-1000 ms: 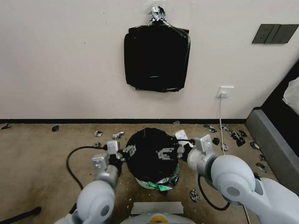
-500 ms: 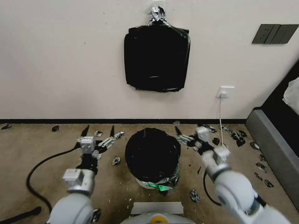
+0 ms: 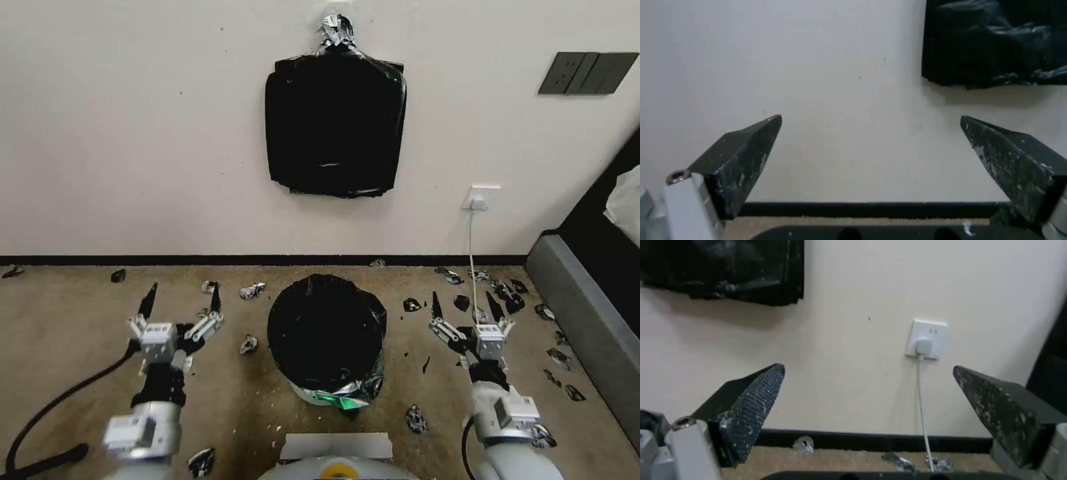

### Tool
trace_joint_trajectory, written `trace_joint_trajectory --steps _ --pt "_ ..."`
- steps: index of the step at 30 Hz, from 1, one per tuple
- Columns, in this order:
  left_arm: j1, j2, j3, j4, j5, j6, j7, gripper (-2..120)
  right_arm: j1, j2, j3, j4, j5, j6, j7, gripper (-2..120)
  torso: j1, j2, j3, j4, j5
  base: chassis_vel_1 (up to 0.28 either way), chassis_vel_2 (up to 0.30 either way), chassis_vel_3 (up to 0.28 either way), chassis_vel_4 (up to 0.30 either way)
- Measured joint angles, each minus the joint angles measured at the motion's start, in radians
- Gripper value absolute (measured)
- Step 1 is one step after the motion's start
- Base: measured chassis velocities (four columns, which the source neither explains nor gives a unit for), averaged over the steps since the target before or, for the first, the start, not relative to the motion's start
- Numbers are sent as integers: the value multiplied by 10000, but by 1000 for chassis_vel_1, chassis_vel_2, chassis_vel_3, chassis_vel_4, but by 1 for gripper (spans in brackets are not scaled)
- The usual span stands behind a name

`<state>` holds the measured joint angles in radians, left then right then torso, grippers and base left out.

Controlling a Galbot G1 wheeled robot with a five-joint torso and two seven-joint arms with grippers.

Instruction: Place a trash bag onto the trash bin.

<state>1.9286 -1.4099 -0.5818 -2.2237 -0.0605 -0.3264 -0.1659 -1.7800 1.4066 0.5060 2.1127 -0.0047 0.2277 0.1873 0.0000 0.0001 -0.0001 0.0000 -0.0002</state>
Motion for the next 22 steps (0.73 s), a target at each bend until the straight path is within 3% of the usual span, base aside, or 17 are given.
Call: trace_joint_trajectory --steps 22 --pt "95 -171 37 101 35 -199 -1 100 22 16 -99 79 -12 -12 -56 100 0 -1 0 0 1 0 0 0 0"
